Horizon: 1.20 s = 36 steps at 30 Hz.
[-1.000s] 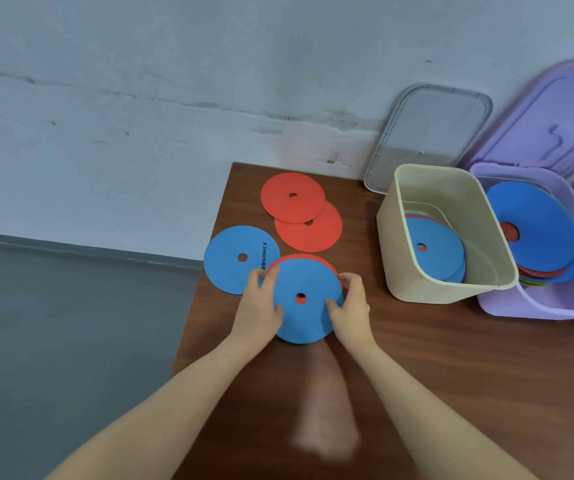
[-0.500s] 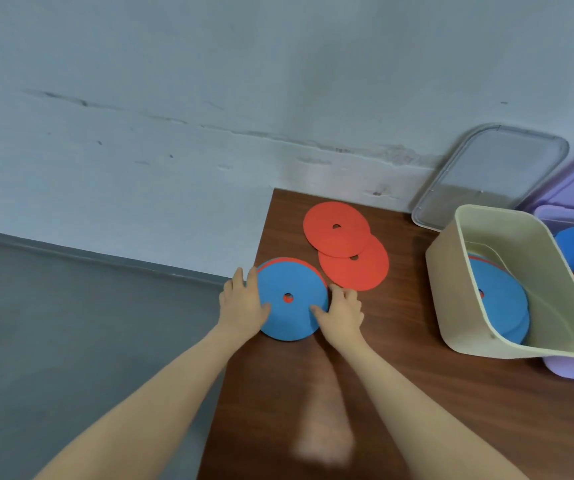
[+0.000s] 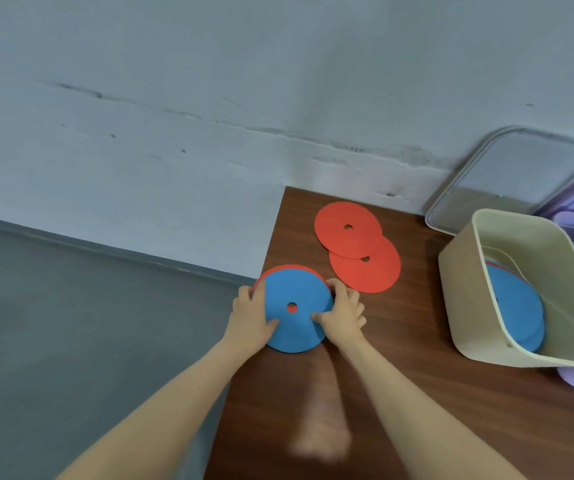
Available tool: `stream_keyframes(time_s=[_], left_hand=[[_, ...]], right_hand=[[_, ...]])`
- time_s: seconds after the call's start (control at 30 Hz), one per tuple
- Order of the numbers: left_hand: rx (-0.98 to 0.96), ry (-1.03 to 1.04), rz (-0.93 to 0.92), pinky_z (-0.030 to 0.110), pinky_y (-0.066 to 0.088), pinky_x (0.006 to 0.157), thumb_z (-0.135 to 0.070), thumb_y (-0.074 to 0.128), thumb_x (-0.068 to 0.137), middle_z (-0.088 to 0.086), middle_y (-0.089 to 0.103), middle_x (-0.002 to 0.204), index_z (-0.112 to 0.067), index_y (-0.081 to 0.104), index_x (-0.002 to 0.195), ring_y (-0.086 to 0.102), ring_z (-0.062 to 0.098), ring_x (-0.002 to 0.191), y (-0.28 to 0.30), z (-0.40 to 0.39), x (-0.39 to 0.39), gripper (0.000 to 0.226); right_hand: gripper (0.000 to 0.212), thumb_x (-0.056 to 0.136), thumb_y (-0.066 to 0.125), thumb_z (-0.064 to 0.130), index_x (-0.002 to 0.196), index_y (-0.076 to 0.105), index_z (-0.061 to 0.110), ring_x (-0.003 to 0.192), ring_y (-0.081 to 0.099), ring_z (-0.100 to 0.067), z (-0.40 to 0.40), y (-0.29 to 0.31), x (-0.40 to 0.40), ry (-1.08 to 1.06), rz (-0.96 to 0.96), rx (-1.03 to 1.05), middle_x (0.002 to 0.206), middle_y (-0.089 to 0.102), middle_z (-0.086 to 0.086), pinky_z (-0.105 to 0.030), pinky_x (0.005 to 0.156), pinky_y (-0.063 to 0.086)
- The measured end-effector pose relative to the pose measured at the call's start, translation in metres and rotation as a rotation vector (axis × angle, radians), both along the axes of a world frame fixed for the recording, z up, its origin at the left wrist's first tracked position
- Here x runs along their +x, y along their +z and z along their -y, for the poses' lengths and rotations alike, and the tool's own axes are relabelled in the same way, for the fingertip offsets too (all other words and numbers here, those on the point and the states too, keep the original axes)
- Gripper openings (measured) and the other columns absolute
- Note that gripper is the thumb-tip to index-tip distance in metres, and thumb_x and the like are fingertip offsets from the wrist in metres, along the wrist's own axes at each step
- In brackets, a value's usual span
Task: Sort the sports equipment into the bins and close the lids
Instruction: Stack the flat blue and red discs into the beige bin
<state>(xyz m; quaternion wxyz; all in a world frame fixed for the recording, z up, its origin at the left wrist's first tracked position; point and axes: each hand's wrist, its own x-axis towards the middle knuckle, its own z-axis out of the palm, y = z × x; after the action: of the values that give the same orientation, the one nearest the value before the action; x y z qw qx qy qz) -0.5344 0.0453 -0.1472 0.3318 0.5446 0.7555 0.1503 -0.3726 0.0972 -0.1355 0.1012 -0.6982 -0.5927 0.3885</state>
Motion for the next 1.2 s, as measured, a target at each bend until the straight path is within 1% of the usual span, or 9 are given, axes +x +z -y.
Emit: stream_keyframes(time_s=[0.13,0.27,0.4,0.67,0.73,0.8,0.87,1.03,1.2], left_hand=[[0.062,0.017,-0.011,0.041,0.047,0.085,-0.014,0.064,0.076,0.009,0.033,0.113,-0.022,0.021,0.142,0.041,0.029,0.101,0.006,0.01,0.001,0.079],[0.119,0.041,0.086,0.041,0.05,0.083,-0.01,0.062,0.074,0.004,0.027,0.109,-0.025,0.016,0.144,0.042,0.024,0.098,0.011,0.026,0.0,0.085],[0.198,0.015,0.05,0.039,0.054,0.077,-0.012,0.062,0.076,0.002,0.025,0.111,-0.025,0.014,0.144,0.046,0.023,0.099,0.024,0.038,0.003,0.085],[0.275,-0.077,0.012,0.036,0.046,0.091,-0.02,0.062,0.083,0.003,0.025,0.117,-0.023,0.011,0.147,0.036,0.023,0.112,0.062,0.038,0.03,0.082],[0.324,-0.107,0.012,0.034,0.044,0.093,-0.023,0.062,0.083,0.002,0.025,0.113,-0.023,0.013,0.147,0.037,0.022,0.11,0.076,0.031,0.042,0.08],[0.391,-0.122,0.032,0.033,0.043,0.093,-0.026,0.063,0.084,0.001,0.026,0.11,-0.024,0.016,0.147,0.04,0.021,0.108,0.091,0.018,0.057,0.079],[0.444,-0.143,0.03,0.033,0.041,0.096,-0.027,0.063,0.084,0.005,0.029,0.115,-0.019,0.018,0.147,0.041,0.022,0.11,0.105,0.002,0.077,0.078],[0.52,-0.261,0.024,0.034,0.039,0.096,-0.024,0.063,0.085,0.012,0.034,0.118,-0.012,0.02,0.147,0.042,0.027,0.109,0.138,-0.042,0.15,0.077],[0.498,-0.354,-0.011,0.042,0.042,0.094,-0.026,0.06,0.086,0.013,0.034,0.121,-0.014,0.018,0.147,0.042,0.03,0.11,0.15,-0.084,0.226,0.075]], right_hand=[[0.066,0.072,0.062,0.003,0.125,0.034,0.032,0.117,0.041,-0.019,0.019,-0.005,-0.001,0.033,-0.114,0.071,0.121,0.047,0.005,-0.034,0.087,0.021],[0.067,0.076,0.064,0.008,0.133,0.034,0.026,0.122,0.041,-0.015,0.034,0.003,0.003,0.135,-0.083,0.189,0.128,0.048,0.006,-0.031,0.083,0.02],[0.064,0.077,0.064,0.009,0.134,0.037,0.024,0.123,0.041,-0.013,0.047,0.018,0.012,0.152,-0.101,0.333,0.129,0.048,0.006,-0.029,0.082,0.02],[0.064,0.078,0.067,0.01,0.135,0.04,0.026,0.117,0.045,-0.015,0.06,0.044,0.051,0.096,-0.129,0.491,0.126,0.049,0.004,-0.035,0.093,0.033],[0.064,0.079,0.067,0.011,0.135,0.041,0.026,0.112,0.048,-0.016,0.055,0.058,0.067,0.09,-0.116,0.542,0.118,0.05,0.003,-0.033,0.089,0.032],[0.065,0.079,0.068,0.011,0.136,0.041,0.024,0.105,0.049,-0.017,0.047,0.075,0.086,0.081,-0.102,0.61,0.113,0.051,0.001,-0.029,0.083,0.028],[0.065,0.078,0.069,0.01,0.136,0.042,0.02,0.107,0.048,-0.018,0.038,0.092,0.109,0.056,-0.101,0.674,0.117,0.052,-0.003,-0.029,0.086,0.03],[0.063,0.077,0.069,0.008,0.134,0.044,0.017,0.112,0.048,-0.024,0.013,0.124,0.18,-0.044,-0.067,0.77,0.122,0.053,-0.005,-0.046,0.094,0.038],[0.061,0.079,0.066,0.012,0.135,0.042,0.018,0.112,0.047,-0.025,-0.011,0.141,0.253,-0.111,0.041,0.781,0.122,0.052,-0.006,-0.045,0.093,0.036]])
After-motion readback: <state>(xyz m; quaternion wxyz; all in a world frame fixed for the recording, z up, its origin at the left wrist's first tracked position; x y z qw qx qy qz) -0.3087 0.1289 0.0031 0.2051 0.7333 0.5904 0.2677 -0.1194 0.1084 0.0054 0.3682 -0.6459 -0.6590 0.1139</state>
